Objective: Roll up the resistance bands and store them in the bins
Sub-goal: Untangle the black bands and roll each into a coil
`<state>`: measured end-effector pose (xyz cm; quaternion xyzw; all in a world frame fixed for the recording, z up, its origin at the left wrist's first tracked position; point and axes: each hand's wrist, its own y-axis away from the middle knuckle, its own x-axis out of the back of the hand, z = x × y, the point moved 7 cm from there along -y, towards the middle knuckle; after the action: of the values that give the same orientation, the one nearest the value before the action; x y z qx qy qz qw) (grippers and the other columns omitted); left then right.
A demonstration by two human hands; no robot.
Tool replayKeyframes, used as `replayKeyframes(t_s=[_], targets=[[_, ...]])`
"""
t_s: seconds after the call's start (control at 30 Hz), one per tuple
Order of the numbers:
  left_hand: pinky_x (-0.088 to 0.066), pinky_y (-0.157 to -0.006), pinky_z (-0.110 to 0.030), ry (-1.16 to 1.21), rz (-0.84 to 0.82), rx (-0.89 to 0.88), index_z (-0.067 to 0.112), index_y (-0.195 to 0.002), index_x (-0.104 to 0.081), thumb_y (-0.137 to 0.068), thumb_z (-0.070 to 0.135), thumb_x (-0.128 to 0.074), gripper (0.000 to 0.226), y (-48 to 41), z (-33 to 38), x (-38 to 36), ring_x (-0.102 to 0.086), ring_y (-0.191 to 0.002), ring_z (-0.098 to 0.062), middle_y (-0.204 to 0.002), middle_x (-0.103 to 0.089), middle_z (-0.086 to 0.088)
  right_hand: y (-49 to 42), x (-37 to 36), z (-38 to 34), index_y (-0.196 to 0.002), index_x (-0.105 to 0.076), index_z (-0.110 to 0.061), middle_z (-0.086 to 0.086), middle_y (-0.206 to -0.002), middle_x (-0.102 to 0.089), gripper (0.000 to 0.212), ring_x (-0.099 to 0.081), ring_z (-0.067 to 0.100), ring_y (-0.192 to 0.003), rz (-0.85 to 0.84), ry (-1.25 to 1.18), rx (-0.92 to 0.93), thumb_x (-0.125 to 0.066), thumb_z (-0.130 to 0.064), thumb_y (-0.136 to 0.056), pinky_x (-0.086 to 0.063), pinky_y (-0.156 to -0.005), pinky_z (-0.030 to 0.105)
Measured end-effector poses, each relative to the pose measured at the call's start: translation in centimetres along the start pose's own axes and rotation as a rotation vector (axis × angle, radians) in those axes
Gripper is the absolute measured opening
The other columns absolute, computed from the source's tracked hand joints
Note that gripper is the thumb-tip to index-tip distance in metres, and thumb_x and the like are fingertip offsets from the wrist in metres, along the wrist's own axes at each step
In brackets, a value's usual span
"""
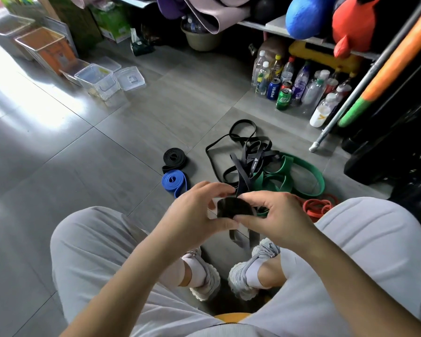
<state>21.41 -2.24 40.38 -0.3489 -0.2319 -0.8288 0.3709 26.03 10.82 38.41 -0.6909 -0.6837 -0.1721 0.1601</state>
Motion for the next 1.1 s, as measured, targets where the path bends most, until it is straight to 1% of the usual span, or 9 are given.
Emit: replayKeyframes(t_s=[0.07, 0.13, 0.27, 0.33, 0.47, 0.67, 0.9, 1.0, 1.1], targets=[[-0.042, -0.079, -0.021, -0.415, -0.013, -0.122, 0.039, -0.118, -0.056, -0.082, 0.048, -0.063, 0.038, 0.2, 1.9, 0.7, -0.054, -0.099, -0.006, -0.107, -0.059, 0.019, -0.2, -0.6, -0.4, -0.103, -0.065, -0.038, -0.008, -0.087, -0.071, 0.029, -0.065, 0.006, -0.082, -0.055, 0.172, 0.01, -0.069, -0.04, -0.074, -0.051, -0.075, 0.032], [-0.042, -0.071, -0.023, -0.429, -0.006, -0.121, 0.038, -0.113, -0.059, -0.085, 0.05, -0.058, 0.031, 0.1, 2.5, 1.4, -0.055, -0.089, -0.008, -0.101, -0.061, 0.015, -0.4, -0.8, -0.9, -0.103, -0.063, -0.037, -0.005, -0.084, -0.07, 0.03, -0.064, 0.009, -0.078, -0.06, 0.214, 0.022, -0.067, -0.045, -0.074, -0.051, -0.072, 0.035], [-0.04, -0.069, -0.02, -0.209, 0.054, -0.051, 0.035, -0.105, -0.067, -0.078, 0.042, -0.069, 0.028, -0.1, 1.2, 2.5, -0.051, -0.075, -0.003, -0.081, -0.056, 0.019, -0.8, 0.1, -0.5, -0.109, -0.065, -0.03, -0.018, -0.094, -0.068, 0.039, -0.059, -0.013, -0.091, -0.014, 0.156, -0.012, -0.079, -0.028, -0.072, -0.044, -0.081, 0.006], [-0.041, -0.071, -0.015, -0.106, 0.104, -0.011, 0.034, -0.099, -0.07, -0.075, 0.036, -0.074, 0.024, 0.1, 0.6, 2.9, -0.055, -0.073, 0.0, -0.075, -0.057, 0.022, -0.9, 0.2, -0.1, -0.107, -0.067, -0.029, -0.02, -0.097, -0.068, 0.037, -0.057, -0.017, -0.094, -0.02, 0.162, -0.021, -0.078, -0.025, -0.072, -0.041, -0.083, 0.003], [-0.039, -0.07, -0.015, -0.129, 0.186, 0.017, 0.035, -0.094, -0.07, -0.075, 0.033, -0.074, 0.02, 0.2, 0.4, 3.4, -0.055, -0.073, -0.001, -0.078, -0.062, 0.018, -1.2, 0.4, 0.3, -0.112, -0.07, -0.024, -0.016, -0.109, -0.067, 0.035, -0.061, -0.003, -0.102, 0.04, 0.193, 0.03, -0.075, -0.027, -0.077, -0.048, -0.091, 0.022], [-0.039, -0.067, -0.025, -0.352, 0.185, 0.024, 0.035, -0.099, -0.068, -0.08, 0.039, -0.068, 0.02, -0.3, -0.1, 4.1, -0.054, -0.079, -0.01, -0.089, -0.062, 0.011, -1.5, 0.6, -0.5, -0.107, -0.067, -0.026, -0.007, -0.091, -0.069, 0.034, -0.065, 0.019, -0.084, 0.082, 0.389, 0.087, -0.055, -0.039, -0.079, -0.053, -0.07, 0.04], [-0.041, -0.062, -0.013, 0.144, 0.189, 0.1, 0.049, -0.076, -0.063, -0.07, 0.025, -0.08, 0.03, 0.1, 0.0, 4.5, -0.06, -0.069, -0.005, -0.072, -0.068, 0.005, -1.4, 0.4, -0.1, -0.11, -0.065, -0.032, -0.01, -0.096, -0.06, 0.04, -0.059, 0.005, -0.085, 0.092, 0.013, 0.093, -0.061, -0.048, -0.074, -0.046, -0.079, 0.013], [-0.042, -0.056, -0.015, 0.308, 0.205, 0.107, 0.054, -0.065, -0.062, -0.068, 0.018, -0.081, 0.041, 0.1, -0.2, 4.5, -0.062, -0.063, -0.016, -0.072, -0.069, -0.004, -1.2, 0.7, -0.8, -0.107, -0.065, -0.03, -0.01, -0.098, -0.06, 0.036, -0.058, 0.002, -0.089, 0.126, -0.05, 0.139, -0.061, -0.045, -0.075, -0.043, -0.084, 0.012], [-0.041, -0.054, -0.011, 0.424, 0.246, 0.088, 0.051, -0.066, -0.067, -0.068, 0.009, -0.079, 0.044, 0.1, -0.3, 4.5, -0.058, -0.061, -0.011, -0.066, -0.068, 0.004, -1.2, 0.9, -1.5, -0.102, -0.069, -0.023, -0.011, -0.097, -0.064, 0.032, -0.059, 0.0, -0.094, 0.138, -0.025, 0.174, -0.061, -0.042, -0.078, -0.044, -0.086, 0.013]])
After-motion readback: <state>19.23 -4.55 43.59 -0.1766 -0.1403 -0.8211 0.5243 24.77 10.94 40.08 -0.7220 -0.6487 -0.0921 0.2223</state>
